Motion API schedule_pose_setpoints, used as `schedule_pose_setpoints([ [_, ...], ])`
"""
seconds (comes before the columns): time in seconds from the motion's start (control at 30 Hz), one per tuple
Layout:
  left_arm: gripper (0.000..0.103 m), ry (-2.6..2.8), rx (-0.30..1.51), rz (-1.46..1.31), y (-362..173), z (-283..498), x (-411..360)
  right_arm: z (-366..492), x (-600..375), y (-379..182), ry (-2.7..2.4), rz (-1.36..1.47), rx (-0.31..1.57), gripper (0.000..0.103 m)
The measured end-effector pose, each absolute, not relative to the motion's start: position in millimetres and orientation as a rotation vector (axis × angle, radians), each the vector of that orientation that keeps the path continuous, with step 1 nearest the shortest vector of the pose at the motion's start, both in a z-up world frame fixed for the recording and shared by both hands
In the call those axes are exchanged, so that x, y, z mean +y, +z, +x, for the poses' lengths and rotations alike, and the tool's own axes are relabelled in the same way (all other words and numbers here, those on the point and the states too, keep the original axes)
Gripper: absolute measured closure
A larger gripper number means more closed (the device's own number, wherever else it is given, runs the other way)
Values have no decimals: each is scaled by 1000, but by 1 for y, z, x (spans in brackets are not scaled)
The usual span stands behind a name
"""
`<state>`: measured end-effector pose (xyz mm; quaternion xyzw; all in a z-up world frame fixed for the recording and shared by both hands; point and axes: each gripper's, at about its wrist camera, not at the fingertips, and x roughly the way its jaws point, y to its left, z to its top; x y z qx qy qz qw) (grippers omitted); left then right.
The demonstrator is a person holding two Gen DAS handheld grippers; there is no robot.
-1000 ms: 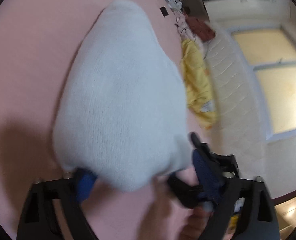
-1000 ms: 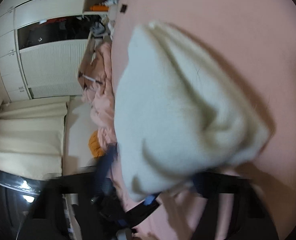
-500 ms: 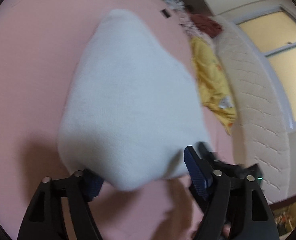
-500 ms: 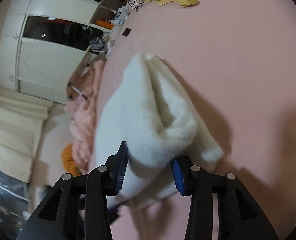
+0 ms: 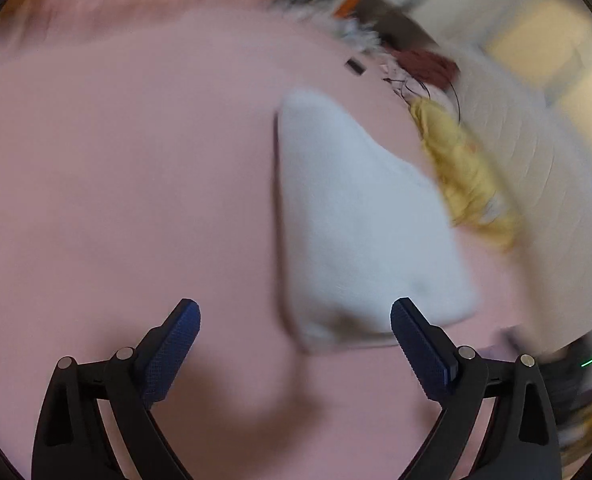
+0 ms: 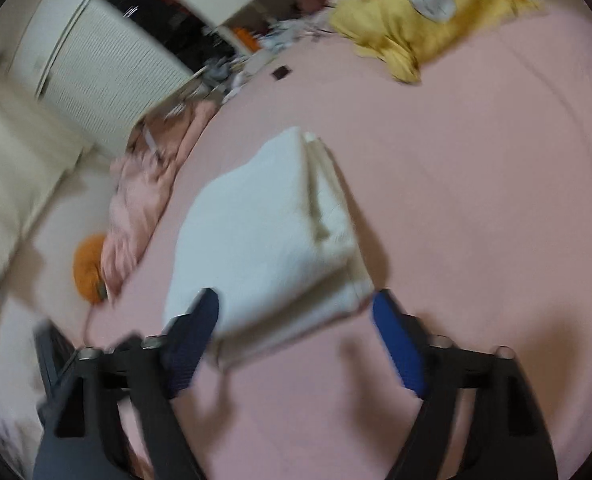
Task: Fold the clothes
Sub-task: 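Open both grippers and lift them off the folded white cardigan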
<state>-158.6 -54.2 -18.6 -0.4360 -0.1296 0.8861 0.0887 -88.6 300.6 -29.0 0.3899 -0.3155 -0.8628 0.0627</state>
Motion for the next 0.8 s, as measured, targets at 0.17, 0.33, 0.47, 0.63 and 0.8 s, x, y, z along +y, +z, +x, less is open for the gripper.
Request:
schedule_pose_setpoints([
  [0.17,7,2713,241,-1128,-37,-149,7,-52,313,-33,-2523,1244,-1082,23],
  [0.33,7,2721,291,-1054,-50,-164,25,-32,312,-31,-2517,1302,-1090,23],
  [0.47,55,2689,222,-987,-55,-173,10,-30,300,-28,-2508,1334,-1032,23],
  [0.63,62,2739,261,-954,-58,-161,17,-28,284,-24,-2496,1373,-960,23],
  [0.8,21,2790,166,-921,-57,-152,4,-69,252,-7,-2502,1326,-820,23],
])
